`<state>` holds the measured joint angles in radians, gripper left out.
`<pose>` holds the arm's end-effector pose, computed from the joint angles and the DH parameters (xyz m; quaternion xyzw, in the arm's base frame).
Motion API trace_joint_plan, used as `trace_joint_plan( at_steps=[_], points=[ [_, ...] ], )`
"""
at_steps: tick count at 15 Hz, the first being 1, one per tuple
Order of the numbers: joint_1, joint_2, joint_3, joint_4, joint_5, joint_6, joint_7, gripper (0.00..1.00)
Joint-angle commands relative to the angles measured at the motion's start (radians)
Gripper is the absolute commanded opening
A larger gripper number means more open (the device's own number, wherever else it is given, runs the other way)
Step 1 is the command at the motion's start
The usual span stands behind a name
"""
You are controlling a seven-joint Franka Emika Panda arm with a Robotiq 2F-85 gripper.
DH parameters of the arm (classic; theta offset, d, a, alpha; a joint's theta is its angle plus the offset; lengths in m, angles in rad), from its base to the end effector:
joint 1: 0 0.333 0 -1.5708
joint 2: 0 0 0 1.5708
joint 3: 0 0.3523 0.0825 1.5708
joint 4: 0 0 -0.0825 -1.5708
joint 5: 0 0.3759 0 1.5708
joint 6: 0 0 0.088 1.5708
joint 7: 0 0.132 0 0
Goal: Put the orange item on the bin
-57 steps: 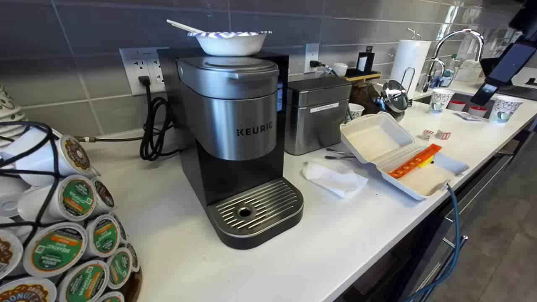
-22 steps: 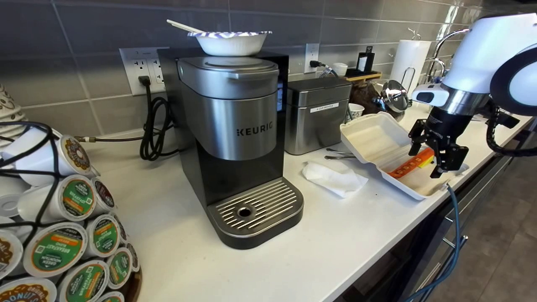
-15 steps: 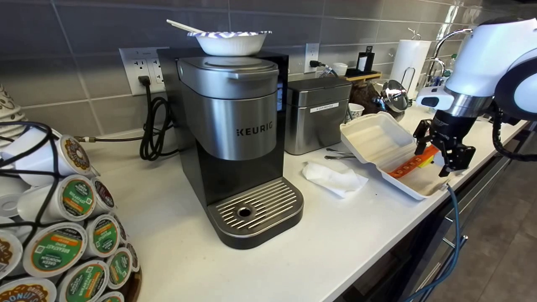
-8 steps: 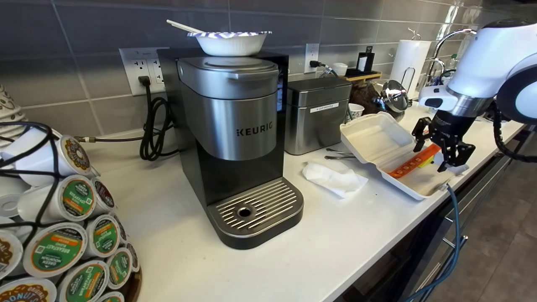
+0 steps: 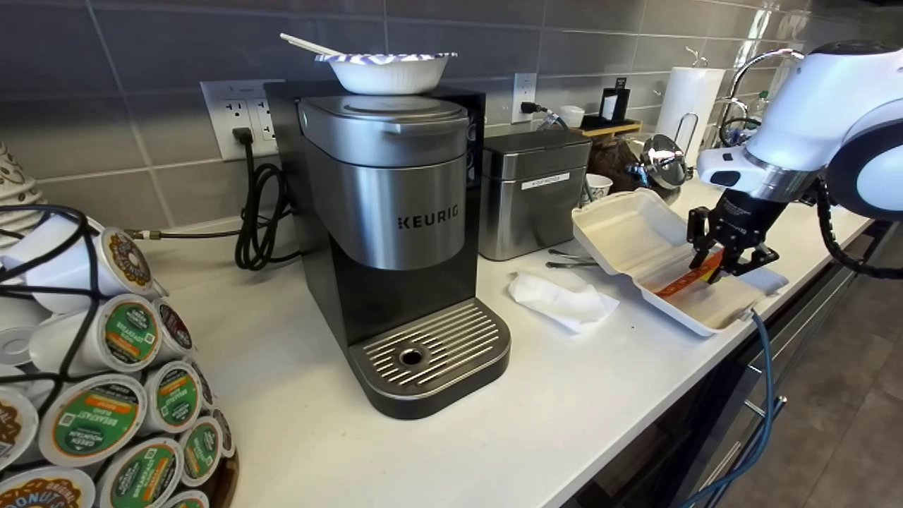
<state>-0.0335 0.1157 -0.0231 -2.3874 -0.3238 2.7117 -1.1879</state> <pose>0.5249 -0.0218 0.3091 0.7541 0.6433 0.0348 0.1275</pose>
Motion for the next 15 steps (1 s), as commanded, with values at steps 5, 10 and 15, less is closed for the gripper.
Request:
trace_joint_plan(
  at_steps=[5,10,15],
  points=[
    [-0.009,0.025,0.01,0.002,-0.004,0.035,-0.045,0.0],
    [0.02,-0.088,0.003,-0.049,-0.099,0.038,0.057,0.0],
    [0.023,-0.141,0.007,-0.016,-0.221,0.081,0.193,0.0]
  ],
)
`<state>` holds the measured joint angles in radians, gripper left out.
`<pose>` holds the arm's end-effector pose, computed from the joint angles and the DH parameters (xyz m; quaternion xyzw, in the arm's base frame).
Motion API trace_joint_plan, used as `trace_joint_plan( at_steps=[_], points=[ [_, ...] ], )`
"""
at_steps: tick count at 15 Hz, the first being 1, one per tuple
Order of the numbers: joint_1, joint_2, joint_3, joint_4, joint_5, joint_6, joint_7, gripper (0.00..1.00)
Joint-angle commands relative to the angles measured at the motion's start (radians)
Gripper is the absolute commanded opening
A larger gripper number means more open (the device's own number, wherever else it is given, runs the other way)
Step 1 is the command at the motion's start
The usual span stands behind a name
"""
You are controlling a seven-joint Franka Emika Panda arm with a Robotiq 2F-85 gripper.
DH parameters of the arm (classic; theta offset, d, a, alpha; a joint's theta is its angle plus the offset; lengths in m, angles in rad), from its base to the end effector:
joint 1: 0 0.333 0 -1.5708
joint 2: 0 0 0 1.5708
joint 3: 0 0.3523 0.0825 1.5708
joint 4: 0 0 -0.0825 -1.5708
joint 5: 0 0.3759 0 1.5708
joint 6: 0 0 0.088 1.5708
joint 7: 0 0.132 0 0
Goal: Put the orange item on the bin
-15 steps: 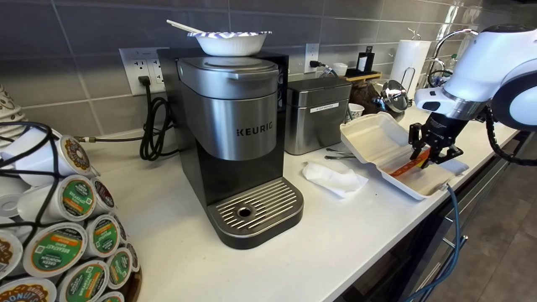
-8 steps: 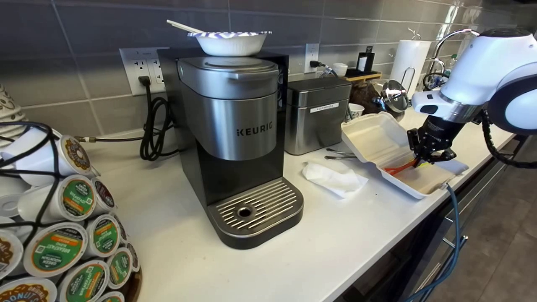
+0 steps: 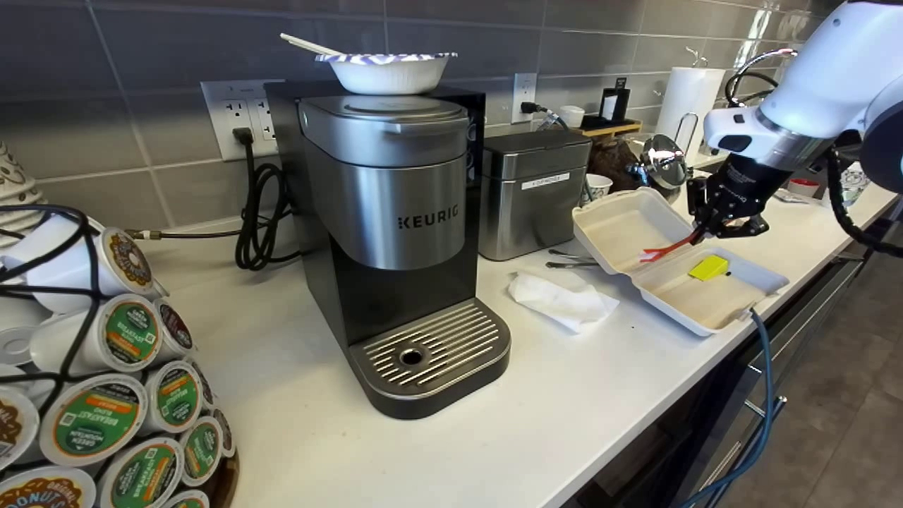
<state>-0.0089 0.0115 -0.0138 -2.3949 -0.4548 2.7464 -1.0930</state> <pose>0.5247 0.0015 0.3637 0.7289 0.6535 0.0759 0.1897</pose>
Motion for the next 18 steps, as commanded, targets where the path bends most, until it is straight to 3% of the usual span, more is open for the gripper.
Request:
trace_joint_plan(
  at_steps=[1,6,7,8,13,18],
  points=[
    [-0.007,-0.031,-0.005,0.019,-0.12,0.063,0.123,0.0],
    [-0.013,0.013,-0.009,0.185,-0.126,0.13,0.135,0.0],
    [-0.006,0.02,-0.004,0.196,-0.08,0.15,0.095,0.0],
    [-0.01,-0.02,-0.006,0.153,-0.105,0.111,0.115,0.01],
    [-0.007,0.008,-0.003,0.194,-0.097,0.126,0.112,0.0],
    [-0.007,0.171,-0.019,0.439,-0.255,0.201,0.106,0.0]
  ],
)
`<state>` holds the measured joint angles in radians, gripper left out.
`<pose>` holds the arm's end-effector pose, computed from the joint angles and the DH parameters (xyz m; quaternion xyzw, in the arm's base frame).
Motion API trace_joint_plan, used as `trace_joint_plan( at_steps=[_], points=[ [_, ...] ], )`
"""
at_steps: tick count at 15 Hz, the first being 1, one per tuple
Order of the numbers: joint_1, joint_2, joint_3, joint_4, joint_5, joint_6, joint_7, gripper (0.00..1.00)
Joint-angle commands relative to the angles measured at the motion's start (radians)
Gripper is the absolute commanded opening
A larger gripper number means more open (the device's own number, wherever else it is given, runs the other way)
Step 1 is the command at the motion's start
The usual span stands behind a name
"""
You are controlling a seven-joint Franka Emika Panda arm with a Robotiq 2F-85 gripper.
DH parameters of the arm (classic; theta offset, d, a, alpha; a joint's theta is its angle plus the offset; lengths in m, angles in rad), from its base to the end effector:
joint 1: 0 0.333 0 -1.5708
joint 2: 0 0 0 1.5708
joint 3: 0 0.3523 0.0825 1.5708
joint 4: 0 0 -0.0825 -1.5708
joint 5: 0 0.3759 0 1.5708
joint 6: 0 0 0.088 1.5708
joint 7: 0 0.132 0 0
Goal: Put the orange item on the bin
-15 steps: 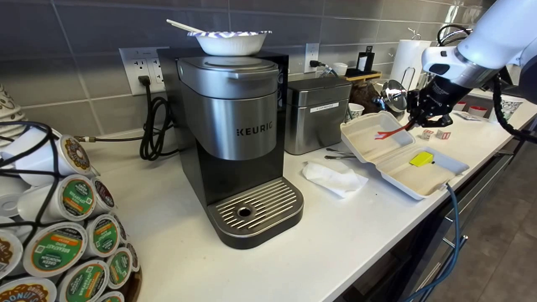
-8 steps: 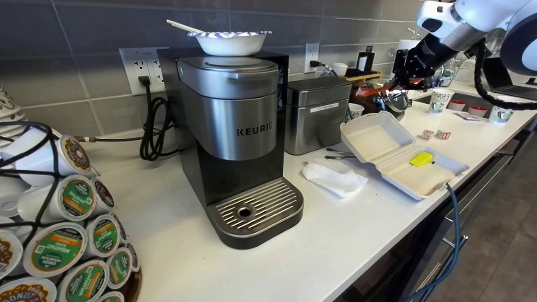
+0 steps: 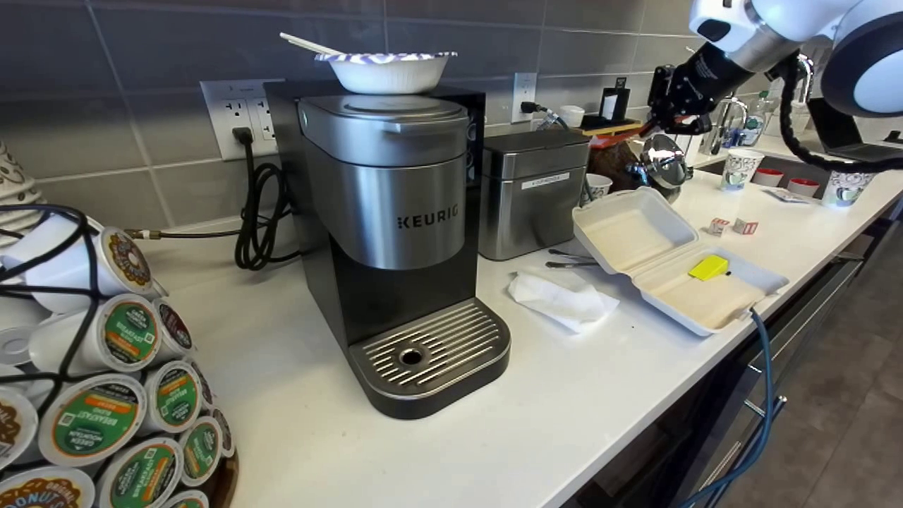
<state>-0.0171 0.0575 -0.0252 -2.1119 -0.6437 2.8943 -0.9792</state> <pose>0.6079 0.0064 0.4871 0.6741 0.6320 0.2044 0.3229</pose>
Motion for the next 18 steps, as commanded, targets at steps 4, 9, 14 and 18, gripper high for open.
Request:
trace_joint_plan(
  at_steps=[4,9,14,18],
  points=[
    [-0.006,0.304,0.034,0.378,0.006,0.128,-0.113,0.0],
    [-0.087,0.496,0.23,0.576,0.154,0.175,-0.275,0.0],
    [-0.133,0.576,0.339,0.687,0.184,0.165,-0.326,0.0],
    [-0.176,0.537,0.396,0.635,0.183,0.104,-0.325,0.0]
  ],
)
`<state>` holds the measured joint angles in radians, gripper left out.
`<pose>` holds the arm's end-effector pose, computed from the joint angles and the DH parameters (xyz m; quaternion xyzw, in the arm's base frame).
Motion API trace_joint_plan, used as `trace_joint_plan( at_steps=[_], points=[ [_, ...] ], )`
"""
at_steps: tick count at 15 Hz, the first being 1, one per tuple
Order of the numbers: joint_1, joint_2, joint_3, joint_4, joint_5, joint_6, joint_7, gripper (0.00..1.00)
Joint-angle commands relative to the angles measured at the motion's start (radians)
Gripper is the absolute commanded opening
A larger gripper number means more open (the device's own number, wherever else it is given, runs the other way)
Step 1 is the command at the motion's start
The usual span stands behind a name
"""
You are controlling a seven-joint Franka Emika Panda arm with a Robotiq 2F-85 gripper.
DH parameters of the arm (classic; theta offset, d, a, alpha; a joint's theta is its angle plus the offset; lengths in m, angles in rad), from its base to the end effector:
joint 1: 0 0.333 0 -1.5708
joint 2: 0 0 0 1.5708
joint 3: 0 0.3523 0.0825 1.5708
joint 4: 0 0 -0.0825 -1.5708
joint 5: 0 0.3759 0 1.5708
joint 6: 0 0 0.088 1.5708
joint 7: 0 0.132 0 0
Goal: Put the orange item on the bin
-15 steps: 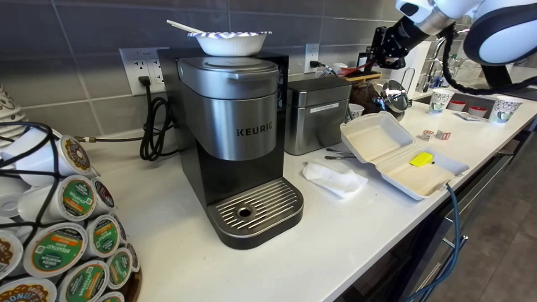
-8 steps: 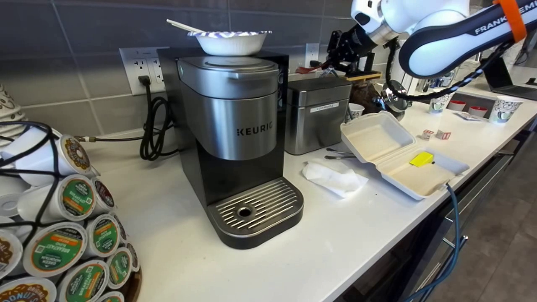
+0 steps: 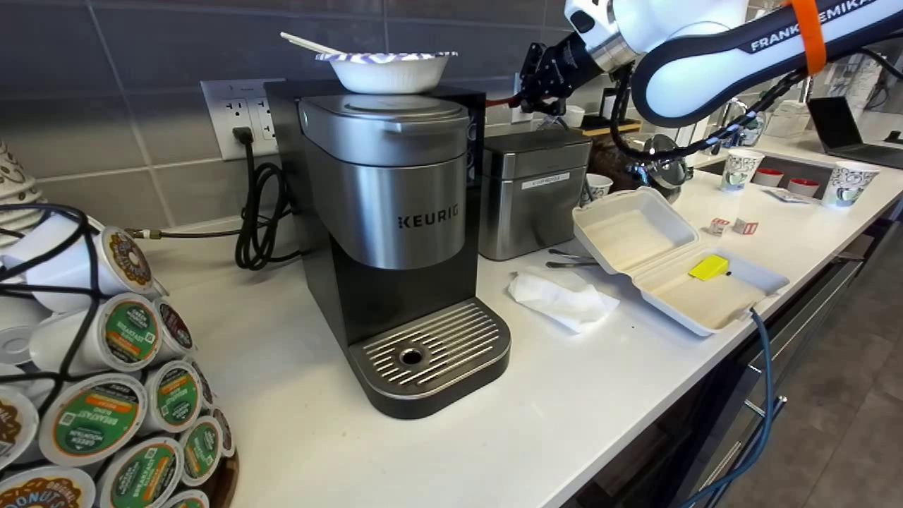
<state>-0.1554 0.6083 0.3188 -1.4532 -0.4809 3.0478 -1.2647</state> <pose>0.7852 0.0935 0.4865 0.5664 0.6632 0.3757 0.3133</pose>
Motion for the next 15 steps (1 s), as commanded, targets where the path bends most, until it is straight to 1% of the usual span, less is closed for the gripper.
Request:
trace_joint_plan(
  at_steps=[1,2,3,5,6,7,8,9,10,12,14,15],
  points=[
    [-0.043,-0.018,0.063,-0.027,0.017,-0.075,-0.044,0.0],
    [-0.045,-0.027,0.07,-0.031,0.014,-0.122,-0.049,0.0],
    [-0.027,-0.042,0.044,-0.032,0.0,-0.173,-0.031,0.0],
    [-0.025,-0.053,0.044,-0.031,0.001,-0.256,-0.03,0.0],
    [-0.024,-0.054,0.045,-0.026,0.001,-0.278,-0.03,0.0],
    [0.037,-0.067,-0.035,-0.028,0.069,-0.269,-0.06,0.0],
    [0.044,-0.069,-0.046,-0.024,0.075,-0.27,-0.063,0.0],
    [0.056,-0.069,-0.062,-0.021,0.088,-0.271,-0.068,0.02],
    [0.067,-0.073,-0.075,-0.021,0.1,-0.273,-0.071,0.27],
    [0.08,-0.082,-0.091,-0.027,0.119,-0.277,-0.079,0.3],
    [0.087,-0.096,-0.094,-0.041,0.139,-0.287,-0.093,0.45],
    [0.083,-0.104,-0.085,-0.052,0.156,-0.294,-0.108,0.52]
  ],
)
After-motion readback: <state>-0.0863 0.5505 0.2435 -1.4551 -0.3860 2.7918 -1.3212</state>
